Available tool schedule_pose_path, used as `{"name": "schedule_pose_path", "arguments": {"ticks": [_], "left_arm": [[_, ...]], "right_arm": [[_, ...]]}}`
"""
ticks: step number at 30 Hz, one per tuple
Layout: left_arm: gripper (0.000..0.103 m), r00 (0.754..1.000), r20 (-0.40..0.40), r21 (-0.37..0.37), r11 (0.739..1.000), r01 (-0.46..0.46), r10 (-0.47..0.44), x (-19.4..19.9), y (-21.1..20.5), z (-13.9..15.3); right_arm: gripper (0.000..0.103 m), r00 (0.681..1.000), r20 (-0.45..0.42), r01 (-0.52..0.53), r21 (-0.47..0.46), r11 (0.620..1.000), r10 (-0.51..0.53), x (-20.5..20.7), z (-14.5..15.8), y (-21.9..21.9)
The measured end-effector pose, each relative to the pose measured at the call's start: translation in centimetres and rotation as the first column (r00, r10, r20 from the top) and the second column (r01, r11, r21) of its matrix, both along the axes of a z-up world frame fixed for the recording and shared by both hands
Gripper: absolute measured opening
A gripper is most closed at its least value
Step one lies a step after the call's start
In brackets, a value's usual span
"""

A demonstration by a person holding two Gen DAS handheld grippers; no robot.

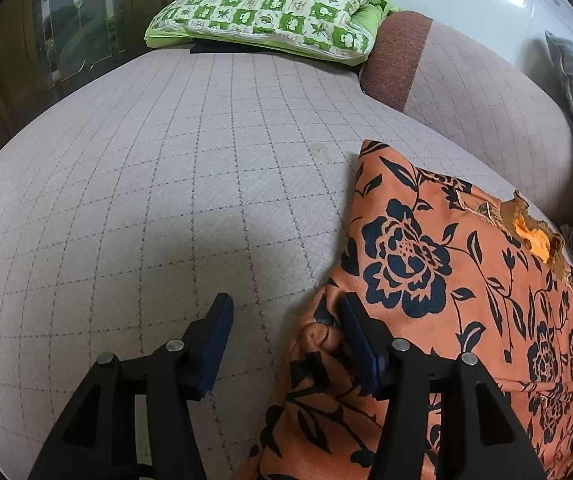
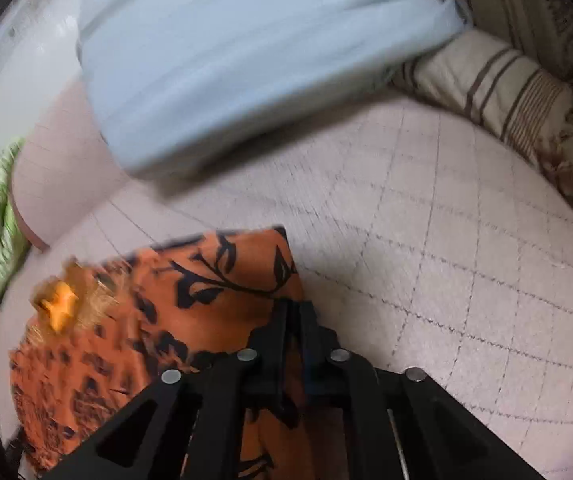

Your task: Fold small clothes

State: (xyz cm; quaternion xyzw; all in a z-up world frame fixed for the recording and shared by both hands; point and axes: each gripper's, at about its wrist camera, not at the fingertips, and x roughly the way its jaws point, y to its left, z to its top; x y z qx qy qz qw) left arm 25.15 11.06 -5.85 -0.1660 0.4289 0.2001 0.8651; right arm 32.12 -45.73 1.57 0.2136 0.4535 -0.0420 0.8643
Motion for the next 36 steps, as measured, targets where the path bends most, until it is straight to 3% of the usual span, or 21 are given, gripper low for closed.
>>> {"name": "schedule_pose_path", "arguments": {"ticks": [3, 5, 7, 8, 10, 12, 13, 14, 15, 16, 17, 18, 20, 24, 26, 28, 29, 30, 31, 36], "left_arm": [[0.059, 1.000, -0.004, -0.005, 1.000, -0.001, 0.001, 0.0, 0.1, 0.1], [0.059, 1.000, -0.005, -0.007, 1.000, -0.001, 0.001, 0.1, 0.1, 0.1], [0.059, 1.000, -0.007, -0.013, 1.000, -0.004, 0.004, 0.2, 0.2, 0.1], [0.059, 1.000, -0.007, -0.014, 1.000, -0.005, 0.004, 0.2, 0.2, 0.1], [0.060, 1.000, -0.009, -0.007, 1.000, 0.002, -0.002, 0.1, 0.1, 0.1], [0.062, 1.000, -0.010, -0.008, 1.000, 0.003, -0.003, -0.1, 0.1, 0.1], [0.062, 1.000, -0.010, -0.013, 1.000, 0.002, -0.002, -0.2, 0.1, 0.2], [0.062, 1.000, -0.011, -0.019, 1.000, 0.000, 0.000, -0.2, 0.2, 0.2], [0.062, 1.000, -0.010, -0.026, 1.000, -0.003, 0.002, -0.2, 0.2, 0.3], [0.062, 1.000, -0.010, -0.033, 0.999, 0.001, -0.001, -0.2, 0.1, 0.2], [0.062, 1.000, -0.012, -0.032, 0.999, 0.006, -0.006, -0.2, 0.0, 0.3], [0.062, 1.000, -0.016, -0.024, 1.000, 0.014, -0.014, -0.3, -0.1, 0.3], [0.062, 1.000, -0.013, -0.025, 1.000, 0.018, -0.018, -0.5, -0.1, 0.5], [0.062, 0.999, 0.044, -0.030, 1.000, -0.003, 0.004, -1.1, 0.0, 1.9], [0.062, 0.998, 0.068, 0.000, 1.000, 0.003, -0.003, -1.4, -0.2, 2.6], [0.064, 0.998, 0.060, -0.008, 1.000, 0.008, -0.007, -1.3, -0.1, 2.6], [0.066, 0.999, 0.044, -0.034, 0.999, 0.008, -0.006, -1.1, 0.1, 2.2], [0.067, 1.000, -0.001, -0.065, 0.998, 0.011, -0.012, -0.7, 0.5, 1.3], [0.067, 0.998, -0.053, -0.084, 0.996, 0.014, -0.019, -0.2, 0.9, 0.3], [0.069, 0.998, 0.017, -0.031, 0.997, -0.065, 0.066, -1.4, 1.8, 1.7]], "right_arm": [[0.024, 0.997, 0.061, 0.054, 0.021, 0.998, -0.055, -3.0, 2.1, -0.6], [0.024, 0.997, 0.069, -0.027, 0.066, 0.997, 0.022, -4.8, 2.6, 0.1], [0.024, 0.995, 0.045, -0.096, 0.095, 0.991, 0.092, -5.5, 1.4, 1.2], [0.025, 0.994, -0.043, -0.092, 0.094, 0.991, 0.097, -5.5, -0.6, 0.9], [0.013, 0.998, -0.051, 0.034, 0.210, 0.977, -0.024, -6.7, -2.0, -1.2], [0.022, 0.999, -0.007, 0.036, 0.130, 0.991, -0.036, -7.7, 0.6, 0.1], [0.022, 1.000, 0.029, -0.013, 0.112, 0.994, 0.009, -8.1, 1.5, 1.1], [0.028, 0.995, 0.068, -0.076, 0.099, 0.992, 0.070, -8.6, 2.1, 2.4], [0.048, 0.994, 0.059, -0.093, 0.068, 0.993, 0.089, -8.6, 1.8, 2.8], [0.063, 0.997, -0.027, -0.067, 0.005, 0.998, 0.067, -8.4, 0.2, 2.9], [0.067, 0.992, -0.129, -0.012, 0.001, 1.000, 0.012, -8.1, -1.8, 2.1], [0.064, 0.994, -0.109, 0.017, 0.042, 0.999, -0.013, -8.6, -2.0, 1.6], [0.067, 0.998, -0.056, 0.037, 0.030, 0.999, -0.035, -9.4, 0.4, 2.3], [0.067, 0.993, 0.047, -0.108, -0.040, 0.993, 0.110, -8.3, 4.2, 7.0], [0.071, 0.981, 0.110, -0.159, -0.037, 0.987, 0.162, -6.5, 4.0, 8.6], [0.078, 0.987, 0.033, -0.158, -0.013, 0.987, 0.158, -4.0, 1.2, 9.6], [0.078, 0.986, -0.078, -0.147, 0.007, 0.989, 0.147, -2.8, -1.5, 9.5], [0.078, 0.988, -0.099, -0.120, 0.023, 0.993, 0.122, -2.6, -2.7, 9.4], [0.077, 0.994, -0.047, -0.098, -0.002, 0.995, 0.098, -3.4, -1.5, 10.0], [0.077, 0.980, 0.033, -0.193, -0.081, 0.978, 0.196, -7.5, 3.5, 13.2]]}}
